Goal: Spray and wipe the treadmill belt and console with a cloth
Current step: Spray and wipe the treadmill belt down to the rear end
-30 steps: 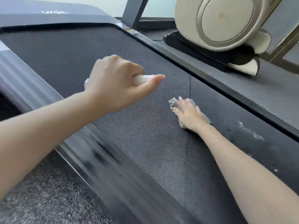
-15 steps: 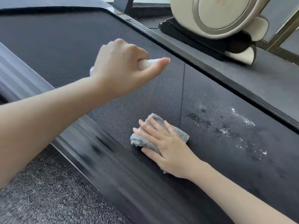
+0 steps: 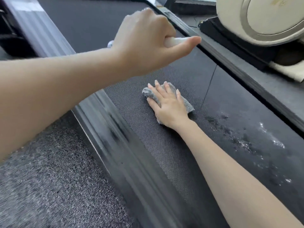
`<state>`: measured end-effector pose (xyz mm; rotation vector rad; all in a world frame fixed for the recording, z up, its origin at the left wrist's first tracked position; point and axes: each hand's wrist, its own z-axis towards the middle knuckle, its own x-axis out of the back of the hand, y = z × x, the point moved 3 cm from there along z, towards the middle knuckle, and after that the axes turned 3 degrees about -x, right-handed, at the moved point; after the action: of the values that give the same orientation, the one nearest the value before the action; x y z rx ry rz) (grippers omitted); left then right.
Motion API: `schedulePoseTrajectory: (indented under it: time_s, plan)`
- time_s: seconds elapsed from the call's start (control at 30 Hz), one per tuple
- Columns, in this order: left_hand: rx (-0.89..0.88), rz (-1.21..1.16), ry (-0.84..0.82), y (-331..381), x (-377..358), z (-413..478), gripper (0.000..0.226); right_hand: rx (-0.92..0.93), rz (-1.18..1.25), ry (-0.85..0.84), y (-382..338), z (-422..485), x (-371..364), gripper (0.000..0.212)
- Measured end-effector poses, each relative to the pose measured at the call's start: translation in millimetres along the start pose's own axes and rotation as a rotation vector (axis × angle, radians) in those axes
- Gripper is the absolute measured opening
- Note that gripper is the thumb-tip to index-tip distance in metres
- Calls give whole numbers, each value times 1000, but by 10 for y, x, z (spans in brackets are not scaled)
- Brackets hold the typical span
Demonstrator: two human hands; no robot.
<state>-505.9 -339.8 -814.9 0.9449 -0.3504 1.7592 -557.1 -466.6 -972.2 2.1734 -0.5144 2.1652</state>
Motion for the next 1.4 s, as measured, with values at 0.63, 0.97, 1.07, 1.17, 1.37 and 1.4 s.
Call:
schedulePoseTrajectory:
  time_s: [0.63,0.97,1.07,1.17,1.37,1.4]
  plan:
    - [0,-162,17,-144,46,-126,62,205,10,-14,-441,-478,-96,53]
    - [-94,-274,-31,19,-3,-160,63,176,46,-70,-365,-1028,-59,49]
    - [-85,-308,-16,124,-47,-190,65,132,61,-100,-186,-1408,-34,48]
    - [-48,-342,1,223,-124,-225,65,123,36,-156,-108,-1593,1,49]
    - [-28,-322,10,344,-309,-233,67,180,-15,-96,-49,-1572,-15,51]
    - [-24,-308,9,356,-346,-234,68,187,-19,-81,-31,-1569,-25,51]
